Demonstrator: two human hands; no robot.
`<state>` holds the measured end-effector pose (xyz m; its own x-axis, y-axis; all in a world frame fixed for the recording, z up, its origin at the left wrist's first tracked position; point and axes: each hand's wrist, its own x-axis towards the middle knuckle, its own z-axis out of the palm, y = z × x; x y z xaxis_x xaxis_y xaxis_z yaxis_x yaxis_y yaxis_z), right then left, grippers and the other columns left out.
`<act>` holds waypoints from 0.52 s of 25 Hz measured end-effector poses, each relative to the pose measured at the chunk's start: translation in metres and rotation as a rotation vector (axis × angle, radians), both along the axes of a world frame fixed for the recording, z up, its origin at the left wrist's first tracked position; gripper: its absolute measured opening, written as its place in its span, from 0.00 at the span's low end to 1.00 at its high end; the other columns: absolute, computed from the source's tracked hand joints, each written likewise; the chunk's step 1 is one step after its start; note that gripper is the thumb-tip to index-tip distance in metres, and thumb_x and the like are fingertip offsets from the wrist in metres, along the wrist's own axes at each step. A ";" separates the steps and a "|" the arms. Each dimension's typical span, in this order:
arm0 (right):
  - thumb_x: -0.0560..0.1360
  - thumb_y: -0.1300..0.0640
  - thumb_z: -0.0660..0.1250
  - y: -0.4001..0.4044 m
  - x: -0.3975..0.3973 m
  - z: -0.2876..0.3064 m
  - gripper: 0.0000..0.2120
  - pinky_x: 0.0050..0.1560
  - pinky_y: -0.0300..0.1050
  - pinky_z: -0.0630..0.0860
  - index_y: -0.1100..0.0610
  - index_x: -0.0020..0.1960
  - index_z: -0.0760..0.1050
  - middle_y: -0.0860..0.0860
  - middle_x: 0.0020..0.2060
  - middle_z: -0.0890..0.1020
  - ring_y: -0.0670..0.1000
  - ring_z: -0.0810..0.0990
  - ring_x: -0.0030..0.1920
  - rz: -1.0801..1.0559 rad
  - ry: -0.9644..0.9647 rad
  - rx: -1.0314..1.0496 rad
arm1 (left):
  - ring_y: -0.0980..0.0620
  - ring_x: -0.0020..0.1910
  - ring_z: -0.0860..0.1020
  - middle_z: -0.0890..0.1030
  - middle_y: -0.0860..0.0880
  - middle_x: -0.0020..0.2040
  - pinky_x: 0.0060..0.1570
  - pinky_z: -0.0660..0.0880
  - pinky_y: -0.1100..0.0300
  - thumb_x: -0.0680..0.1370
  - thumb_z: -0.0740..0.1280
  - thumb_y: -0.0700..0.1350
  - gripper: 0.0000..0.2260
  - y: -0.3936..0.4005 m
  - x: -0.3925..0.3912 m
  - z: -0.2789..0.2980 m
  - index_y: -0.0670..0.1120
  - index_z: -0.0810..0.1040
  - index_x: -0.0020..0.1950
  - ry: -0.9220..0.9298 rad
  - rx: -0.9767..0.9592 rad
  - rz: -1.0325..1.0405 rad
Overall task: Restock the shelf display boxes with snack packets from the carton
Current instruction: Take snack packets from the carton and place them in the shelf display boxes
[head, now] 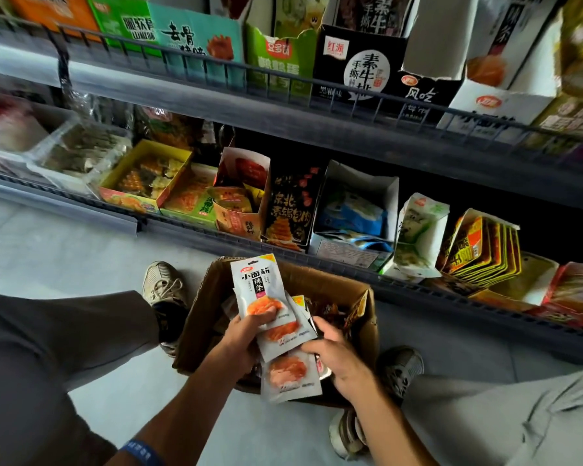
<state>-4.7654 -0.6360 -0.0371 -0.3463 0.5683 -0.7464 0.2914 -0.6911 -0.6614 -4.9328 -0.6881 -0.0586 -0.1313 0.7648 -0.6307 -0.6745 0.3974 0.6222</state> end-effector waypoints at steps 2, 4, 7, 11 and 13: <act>0.77 0.69 0.63 0.007 0.001 -0.002 0.18 0.48 0.53 0.82 0.50 0.59 0.77 0.56 0.46 0.87 0.58 0.86 0.47 -0.156 0.099 -0.082 | 0.34 0.55 0.82 0.82 0.36 0.58 0.50 0.80 0.40 0.72 0.74 0.43 0.21 0.003 0.000 0.002 0.44 0.76 0.65 -0.047 -0.014 -0.002; 0.77 0.67 0.63 0.006 -0.003 -0.006 0.19 0.53 0.57 0.81 0.51 0.64 0.77 0.58 0.49 0.86 0.61 0.85 0.49 -0.267 0.110 -0.096 | 0.36 0.56 0.82 0.82 0.37 0.58 0.53 0.79 0.38 0.73 0.75 0.44 0.22 0.007 0.004 0.000 0.44 0.76 0.66 -0.018 -0.047 0.020; 0.74 0.68 0.68 -0.001 -0.014 -0.007 0.17 0.46 0.50 0.83 0.55 0.60 0.79 0.58 0.50 0.85 0.58 0.85 0.47 -0.419 -0.088 0.028 | 0.36 0.54 0.83 0.83 0.38 0.56 0.54 0.78 0.35 0.71 0.77 0.43 0.25 0.011 0.011 -0.004 0.43 0.76 0.66 0.034 -0.093 0.112; 0.76 0.63 0.70 0.000 -0.021 -0.003 0.08 0.55 0.57 0.81 0.51 0.43 0.78 0.57 0.47 0.85 0.58 0.84 0.49 -0.653 -0.190 0.066 | 0.36 0.51 0.84 0.84 0.38 0.54 0.50 0.81 0.37 0.73 0.74 0.39 0.19 0.017 0.016 0.001 0.42 0.77 0.63 0.039 -0.089 0.205; 0.78 0.58 0.70 0.004 -0.021 0.003 0.05 0.52 0.55 0.82 0.50 0.43 0.78 0.53 0.43 0.84 0.55 0.83 0.47 -0.711 -0.247 0.123 | 0.37 0.50 0.84 0.84 0.38 0.53 0.47 0.82 0.39 0.73 0.74 0.37 0.19 0.021 0.014 0.004 0.41 0.77 0.62 0.058 -0.081 0.233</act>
